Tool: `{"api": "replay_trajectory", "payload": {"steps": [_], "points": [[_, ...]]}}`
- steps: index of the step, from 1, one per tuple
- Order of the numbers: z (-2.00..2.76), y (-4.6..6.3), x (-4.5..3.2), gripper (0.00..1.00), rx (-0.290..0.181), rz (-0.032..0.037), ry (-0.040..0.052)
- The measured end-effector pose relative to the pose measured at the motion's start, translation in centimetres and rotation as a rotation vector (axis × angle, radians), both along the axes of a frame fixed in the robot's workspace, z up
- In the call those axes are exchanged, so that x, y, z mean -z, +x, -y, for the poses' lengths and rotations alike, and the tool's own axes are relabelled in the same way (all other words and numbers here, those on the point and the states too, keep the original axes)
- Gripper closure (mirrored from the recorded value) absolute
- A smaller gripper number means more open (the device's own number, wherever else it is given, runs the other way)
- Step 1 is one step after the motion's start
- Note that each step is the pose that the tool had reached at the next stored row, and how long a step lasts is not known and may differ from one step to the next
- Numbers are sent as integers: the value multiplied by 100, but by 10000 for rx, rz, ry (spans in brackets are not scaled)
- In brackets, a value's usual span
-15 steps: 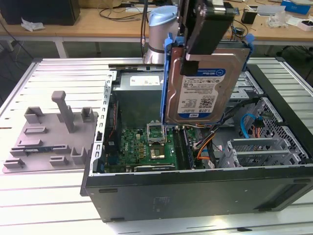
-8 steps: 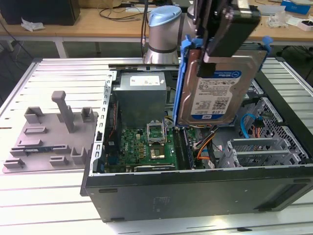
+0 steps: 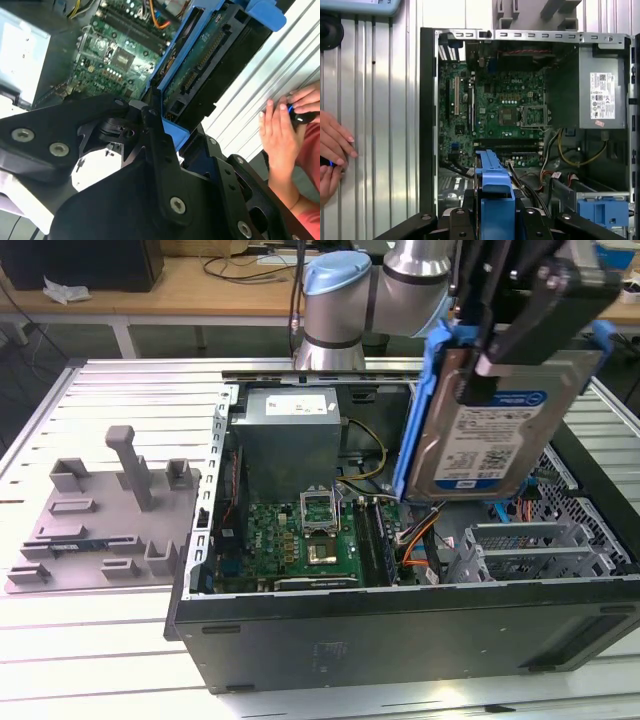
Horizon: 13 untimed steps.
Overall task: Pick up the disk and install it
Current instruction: 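Insert the disk into the insertion slot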
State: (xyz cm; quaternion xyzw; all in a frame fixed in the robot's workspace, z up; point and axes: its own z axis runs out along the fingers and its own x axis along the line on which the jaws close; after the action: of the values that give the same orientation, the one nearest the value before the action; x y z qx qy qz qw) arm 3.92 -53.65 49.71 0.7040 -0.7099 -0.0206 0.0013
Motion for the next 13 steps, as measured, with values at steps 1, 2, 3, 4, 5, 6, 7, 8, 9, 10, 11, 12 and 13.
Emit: {"api": "replay_trajectory", "payload": {"steps": [1,2,3,4,5,6,7,8,9,10,11,12,13], "points": [[9,39,1,63,1,0,1],[19,87,2,63,2,0,-1],[27,126,3,63,2,0,0],[39,180,4,63,0,-1,0],[48,222,4,63,1,-1,-1],[62,286,6,63,2,0,0],[75,351,7,63,0,0,0],[87,407,8,63,1,0,-1],[95,442,9,63,2,0,1],[108,505,10,63,0,0,0],[115,541,11,63,2,-1,0],[128,604,12,63,1,-1,-2],[130,621,14,63,0,-1,1]]}}
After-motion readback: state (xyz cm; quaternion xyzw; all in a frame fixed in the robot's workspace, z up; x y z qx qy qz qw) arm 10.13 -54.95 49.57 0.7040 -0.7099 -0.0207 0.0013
